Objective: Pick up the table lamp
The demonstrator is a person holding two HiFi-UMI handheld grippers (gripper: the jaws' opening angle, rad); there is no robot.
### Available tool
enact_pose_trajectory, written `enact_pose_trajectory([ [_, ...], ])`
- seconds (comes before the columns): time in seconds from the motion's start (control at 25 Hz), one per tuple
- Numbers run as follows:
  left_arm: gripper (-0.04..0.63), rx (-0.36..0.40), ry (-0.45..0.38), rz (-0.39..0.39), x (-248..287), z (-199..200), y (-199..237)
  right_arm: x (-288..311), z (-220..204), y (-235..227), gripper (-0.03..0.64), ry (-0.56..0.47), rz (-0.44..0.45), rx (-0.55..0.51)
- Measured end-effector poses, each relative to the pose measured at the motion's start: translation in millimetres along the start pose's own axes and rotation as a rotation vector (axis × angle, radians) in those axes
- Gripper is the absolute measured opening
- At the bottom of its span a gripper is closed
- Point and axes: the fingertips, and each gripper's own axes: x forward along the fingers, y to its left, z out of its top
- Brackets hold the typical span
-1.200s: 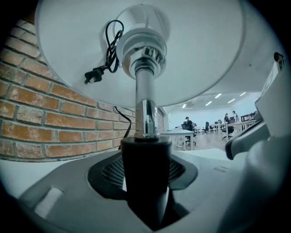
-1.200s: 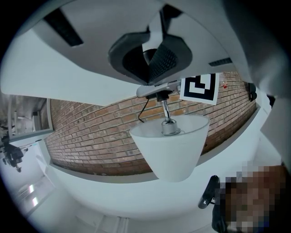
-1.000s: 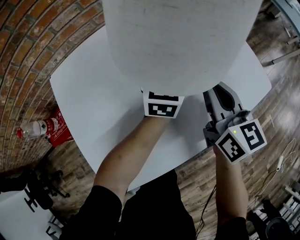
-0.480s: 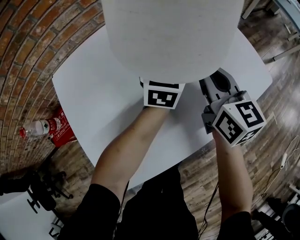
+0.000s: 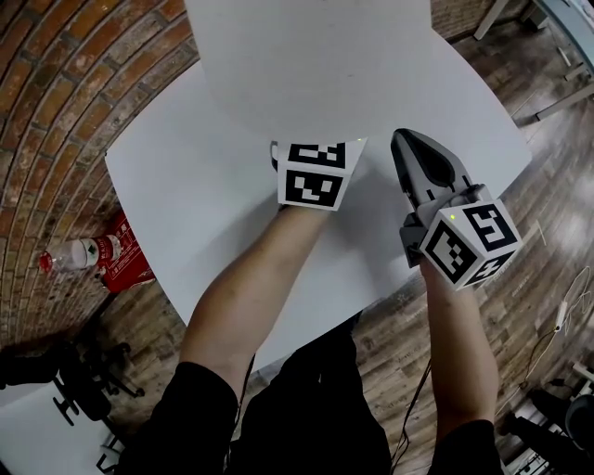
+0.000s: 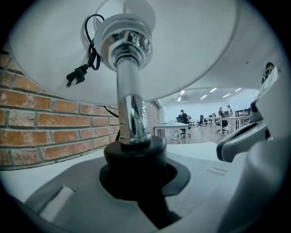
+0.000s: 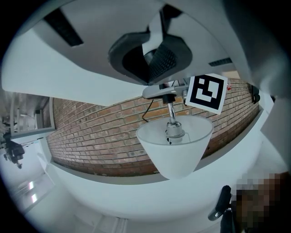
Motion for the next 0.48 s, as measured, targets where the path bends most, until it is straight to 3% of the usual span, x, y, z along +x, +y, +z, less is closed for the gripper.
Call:
enact_pose_trajectory([
  [0.2, 0.061, 0.013, -0.007, -0.007, -7.0, 11.5, -1.0, -10.0, 4.2, -0.5, 0.009, 0.003, -0.018, 0.008],
  [0.48, 0.061, 0.009, -0.026, -0.043, -30.1, 61.8, -7.5, -37.0, 31.5, 9.0, 0.008, 0.005, -0.042, 0.016],
])
